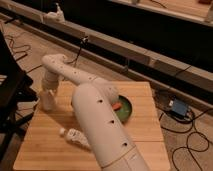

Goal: Place the ceramic cup over the eraser

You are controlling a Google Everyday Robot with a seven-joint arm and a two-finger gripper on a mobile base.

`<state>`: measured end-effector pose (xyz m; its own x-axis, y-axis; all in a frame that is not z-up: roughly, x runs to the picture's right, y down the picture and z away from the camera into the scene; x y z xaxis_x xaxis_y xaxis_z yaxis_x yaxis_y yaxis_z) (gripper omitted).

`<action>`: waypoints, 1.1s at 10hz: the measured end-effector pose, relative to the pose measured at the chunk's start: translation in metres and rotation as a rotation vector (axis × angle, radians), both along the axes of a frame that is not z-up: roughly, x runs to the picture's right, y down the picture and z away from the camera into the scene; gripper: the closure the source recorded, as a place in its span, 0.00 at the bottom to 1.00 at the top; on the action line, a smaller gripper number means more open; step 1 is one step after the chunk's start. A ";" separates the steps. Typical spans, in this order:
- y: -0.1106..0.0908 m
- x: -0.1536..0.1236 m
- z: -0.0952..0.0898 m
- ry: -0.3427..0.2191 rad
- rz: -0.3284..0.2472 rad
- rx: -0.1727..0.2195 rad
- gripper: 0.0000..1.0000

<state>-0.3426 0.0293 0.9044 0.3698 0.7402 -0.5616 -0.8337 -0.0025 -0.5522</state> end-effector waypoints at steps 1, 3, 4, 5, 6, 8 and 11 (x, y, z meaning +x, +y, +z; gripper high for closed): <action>-0.009 0.007 0.000 0.013 0.000 0.018 1.00; -0.028 0.024 -0.006 0.036 0.002 0.051 1.00; -0.033 0.029 -0.008 0.040 0.005 0.059 1.00; -0.044 0.040 -0.013 0.048 0.014 0.071 1.00; -0.057 0.053 -0.019 0.055 0.033 0.083 1.00; -0.082 0.078 -0.036 0.055 0.087 0.104 1.00; -0.114 0.114 -0.064 0.033 0.175 0.130 1.00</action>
